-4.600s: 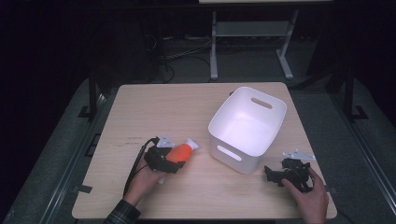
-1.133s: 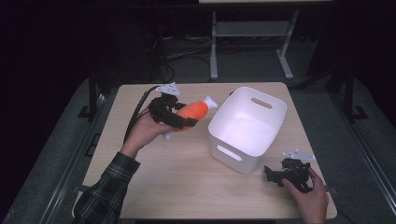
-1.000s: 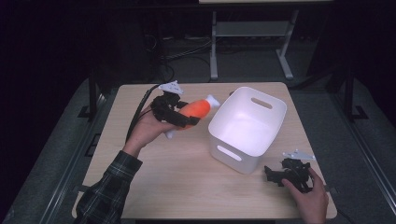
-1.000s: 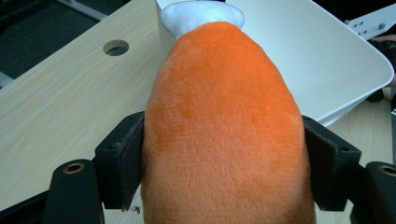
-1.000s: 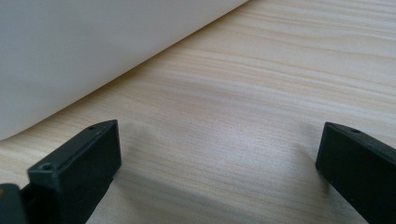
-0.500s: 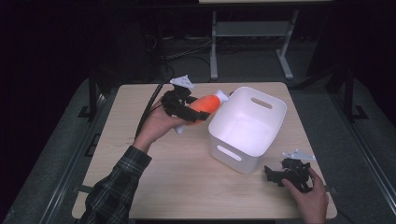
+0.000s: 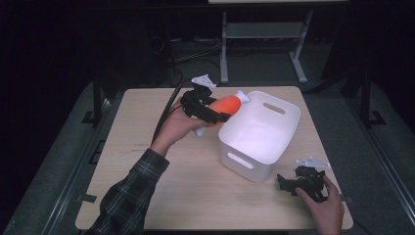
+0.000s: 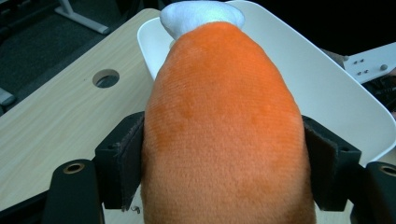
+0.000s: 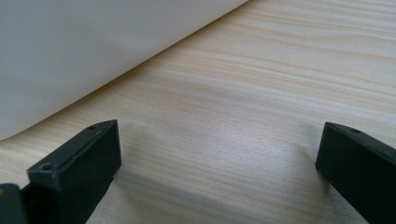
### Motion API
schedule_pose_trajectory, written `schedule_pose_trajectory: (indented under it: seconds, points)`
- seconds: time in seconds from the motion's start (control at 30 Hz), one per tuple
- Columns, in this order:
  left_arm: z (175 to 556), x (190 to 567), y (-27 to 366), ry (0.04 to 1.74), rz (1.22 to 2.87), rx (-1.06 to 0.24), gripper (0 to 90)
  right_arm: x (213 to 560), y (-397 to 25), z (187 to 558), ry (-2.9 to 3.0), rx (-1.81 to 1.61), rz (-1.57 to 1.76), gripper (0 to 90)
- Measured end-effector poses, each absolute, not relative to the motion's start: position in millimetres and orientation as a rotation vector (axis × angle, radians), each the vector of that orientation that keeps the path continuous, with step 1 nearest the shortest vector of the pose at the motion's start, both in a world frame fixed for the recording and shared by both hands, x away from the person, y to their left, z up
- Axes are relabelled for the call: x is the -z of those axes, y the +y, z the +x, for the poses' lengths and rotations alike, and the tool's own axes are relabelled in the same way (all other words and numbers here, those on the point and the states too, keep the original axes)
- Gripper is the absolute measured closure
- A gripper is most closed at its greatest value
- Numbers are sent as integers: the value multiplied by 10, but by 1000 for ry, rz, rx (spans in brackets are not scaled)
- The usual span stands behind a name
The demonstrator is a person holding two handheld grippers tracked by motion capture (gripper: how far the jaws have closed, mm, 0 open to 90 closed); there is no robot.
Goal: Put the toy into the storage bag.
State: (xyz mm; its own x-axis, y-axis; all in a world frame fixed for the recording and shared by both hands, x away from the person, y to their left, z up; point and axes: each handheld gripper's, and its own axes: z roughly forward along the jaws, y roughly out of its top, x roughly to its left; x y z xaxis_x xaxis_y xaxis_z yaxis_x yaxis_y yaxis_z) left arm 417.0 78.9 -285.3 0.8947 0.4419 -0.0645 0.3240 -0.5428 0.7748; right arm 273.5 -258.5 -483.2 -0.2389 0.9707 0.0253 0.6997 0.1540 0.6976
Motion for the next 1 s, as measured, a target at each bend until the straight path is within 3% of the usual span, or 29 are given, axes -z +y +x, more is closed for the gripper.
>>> schedule_pose_trajectory:
  seconds: [1.0]
  points:
    - [4269,2983,110,578,2190,-177,243,4833,-2585,2735,2005,-839,1587,0]
